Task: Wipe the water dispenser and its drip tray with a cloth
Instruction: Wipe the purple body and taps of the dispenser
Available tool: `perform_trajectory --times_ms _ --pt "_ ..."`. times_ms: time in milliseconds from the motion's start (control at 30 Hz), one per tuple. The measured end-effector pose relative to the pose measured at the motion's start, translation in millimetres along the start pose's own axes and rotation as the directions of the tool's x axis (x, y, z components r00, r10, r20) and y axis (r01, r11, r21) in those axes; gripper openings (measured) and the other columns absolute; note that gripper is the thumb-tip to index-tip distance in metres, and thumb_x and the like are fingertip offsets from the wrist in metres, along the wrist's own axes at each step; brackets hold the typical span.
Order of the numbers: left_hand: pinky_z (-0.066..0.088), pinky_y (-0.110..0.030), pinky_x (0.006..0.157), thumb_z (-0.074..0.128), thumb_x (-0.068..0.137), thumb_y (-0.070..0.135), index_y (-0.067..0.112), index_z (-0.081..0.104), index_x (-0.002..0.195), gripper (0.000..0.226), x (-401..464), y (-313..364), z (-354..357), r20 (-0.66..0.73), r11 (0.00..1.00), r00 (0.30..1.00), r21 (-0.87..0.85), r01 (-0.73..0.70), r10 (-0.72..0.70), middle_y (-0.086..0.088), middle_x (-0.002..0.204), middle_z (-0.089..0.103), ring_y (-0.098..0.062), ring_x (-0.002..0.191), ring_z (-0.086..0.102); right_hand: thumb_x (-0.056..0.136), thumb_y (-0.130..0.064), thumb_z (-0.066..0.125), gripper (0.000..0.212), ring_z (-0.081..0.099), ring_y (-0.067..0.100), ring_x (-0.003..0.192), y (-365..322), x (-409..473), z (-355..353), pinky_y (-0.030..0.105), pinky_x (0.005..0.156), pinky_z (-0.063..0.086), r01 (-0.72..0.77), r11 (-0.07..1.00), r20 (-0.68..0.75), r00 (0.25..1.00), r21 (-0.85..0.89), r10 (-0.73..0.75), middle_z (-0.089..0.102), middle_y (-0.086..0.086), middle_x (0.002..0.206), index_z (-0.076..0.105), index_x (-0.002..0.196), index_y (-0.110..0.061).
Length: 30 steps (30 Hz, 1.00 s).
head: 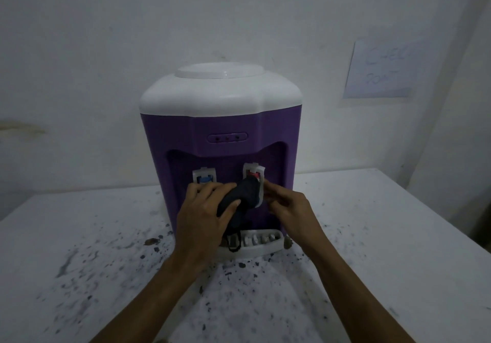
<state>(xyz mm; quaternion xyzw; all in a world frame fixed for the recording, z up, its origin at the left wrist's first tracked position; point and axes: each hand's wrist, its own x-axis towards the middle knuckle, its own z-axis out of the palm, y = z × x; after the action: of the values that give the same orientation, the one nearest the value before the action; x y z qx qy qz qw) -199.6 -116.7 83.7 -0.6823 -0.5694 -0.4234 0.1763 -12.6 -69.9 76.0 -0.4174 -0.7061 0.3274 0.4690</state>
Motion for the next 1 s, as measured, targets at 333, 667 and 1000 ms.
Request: perform_trajectory --times_ms 333,667,1000 --pt "0.041 -0.021 0.077 0.048 0.087 0.044 0.021 0.063 0.117 0.041 2 3 -5 0.009 1.0 1.0 0.006 0.003 -0.003 0.005 0.105 0.064 -0.015 0.095 0.042 0.09 -0.024 0.062 0.015 0.068 0.007 0.076 -8 13 13 0.027 0.074 0.057 0.037 0.977 -0.349 0.931 -0.211 -0.11 0.074 -0.004 0.087 0.073 0.099 -0.02" --pt "0.033 -0.008 0.082 0.05 0.086 0.044 0.02 0.064 0.114 0.04 4 22 -1 -0.002 0.988 0.999 -0.148 0.038 -0.039 0.007 0.101 0.063 -0.011 0.095 0.045 0.095 -0.021 0.053 0.022 0.067 0.015 0.081 -6 18 8 0.034 0.075 0.057 -0.033 0.969 -0.257 0.966 -0.244 -0.032 0.074 0.002 0.096 0.071 0.109 -0.021" --pt "0.045 -0.036 0.085 0.068 0.081 0.038 0.023 0.07 0.106 0.029 40 78 42 -0.198 0.919 0.922 -0.29 0.268 -0.332 0.001 0.099 0.06 -0.02 0.099 0.044 0.095 -0.018 0.054 0.019 0.067 0.007 0.085 9 -13 -46 0.023 0.056 0.056 -0.035 0.997 -0.344 0.939 -0.072 0.008 0.068 -0.01 0.099 0.066 0.109 -0.019"
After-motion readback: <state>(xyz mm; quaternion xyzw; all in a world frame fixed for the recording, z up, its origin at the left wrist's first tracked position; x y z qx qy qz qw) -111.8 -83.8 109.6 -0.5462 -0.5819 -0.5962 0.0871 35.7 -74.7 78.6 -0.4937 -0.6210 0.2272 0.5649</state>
